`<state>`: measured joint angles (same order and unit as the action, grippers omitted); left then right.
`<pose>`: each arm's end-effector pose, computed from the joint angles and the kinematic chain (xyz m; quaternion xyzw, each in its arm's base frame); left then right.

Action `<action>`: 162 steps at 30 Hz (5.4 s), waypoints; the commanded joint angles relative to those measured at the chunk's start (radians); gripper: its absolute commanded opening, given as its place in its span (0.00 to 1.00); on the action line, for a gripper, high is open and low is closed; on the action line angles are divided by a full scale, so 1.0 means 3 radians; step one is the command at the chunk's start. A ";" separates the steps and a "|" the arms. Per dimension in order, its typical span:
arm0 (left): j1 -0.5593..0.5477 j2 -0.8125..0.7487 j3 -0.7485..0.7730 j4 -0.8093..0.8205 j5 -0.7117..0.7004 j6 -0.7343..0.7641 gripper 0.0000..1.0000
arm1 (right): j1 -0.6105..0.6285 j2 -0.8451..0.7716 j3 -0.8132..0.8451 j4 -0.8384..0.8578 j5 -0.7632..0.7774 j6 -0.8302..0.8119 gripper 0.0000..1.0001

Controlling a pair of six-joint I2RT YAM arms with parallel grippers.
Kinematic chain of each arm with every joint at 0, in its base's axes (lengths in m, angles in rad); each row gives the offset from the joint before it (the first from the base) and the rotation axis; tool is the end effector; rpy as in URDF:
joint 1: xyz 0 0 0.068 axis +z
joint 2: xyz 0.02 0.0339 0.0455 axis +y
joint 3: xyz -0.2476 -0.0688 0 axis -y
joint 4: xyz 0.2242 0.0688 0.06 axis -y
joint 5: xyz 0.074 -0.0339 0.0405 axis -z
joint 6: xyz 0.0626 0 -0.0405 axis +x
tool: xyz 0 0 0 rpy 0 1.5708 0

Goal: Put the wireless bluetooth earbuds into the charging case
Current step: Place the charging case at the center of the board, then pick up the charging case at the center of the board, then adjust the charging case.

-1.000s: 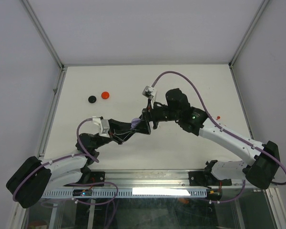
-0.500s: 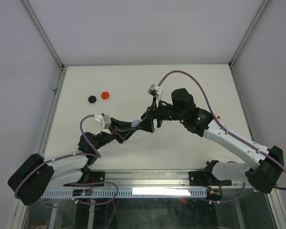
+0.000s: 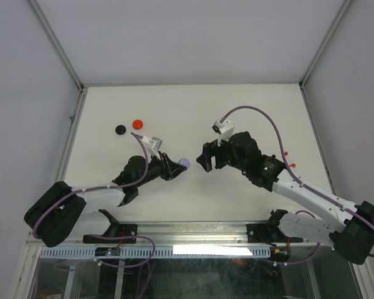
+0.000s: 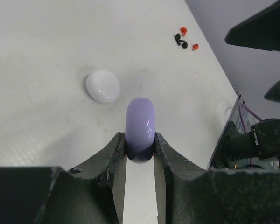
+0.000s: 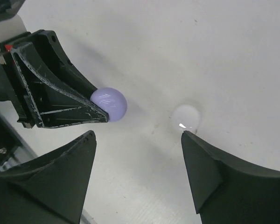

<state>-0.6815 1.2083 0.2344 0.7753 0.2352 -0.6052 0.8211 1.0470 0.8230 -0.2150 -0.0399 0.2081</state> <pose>0.1773 -0.1626 0.1667 0.1036 0.7650 -0.4500 0.4489 0.1697 0.1859 0.2786 -0.2648 0.8014 0.2785 0.4584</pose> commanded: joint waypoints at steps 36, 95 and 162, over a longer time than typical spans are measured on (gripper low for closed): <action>0.0025 0.0806 0.1527 -0.2833 -0.1282 -0.0376 0.99 | -0.0033 -0.0289 -0.0288 0.0112 0.0739 -0.0173 0.79; 0.1930 0.2815 0.4007 -0.3582 -0.0488 0.2547 0.63 | -0.0042 -0.0218 -0.0367 0.0128 0.0725 -0.0210 0.82; -0.1022 -0.0543 0.0666 -0.0770 -0.1311 0.2046 0.33 | -0.0380 0.0356 0.0755 -0.0490 -0.0949 0.0667 0.68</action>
<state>-0.9577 1.0382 0.4274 0.4210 -0.1417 -0.0498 0.7109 1.1316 0.9955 -0.3710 -0.2623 0.3946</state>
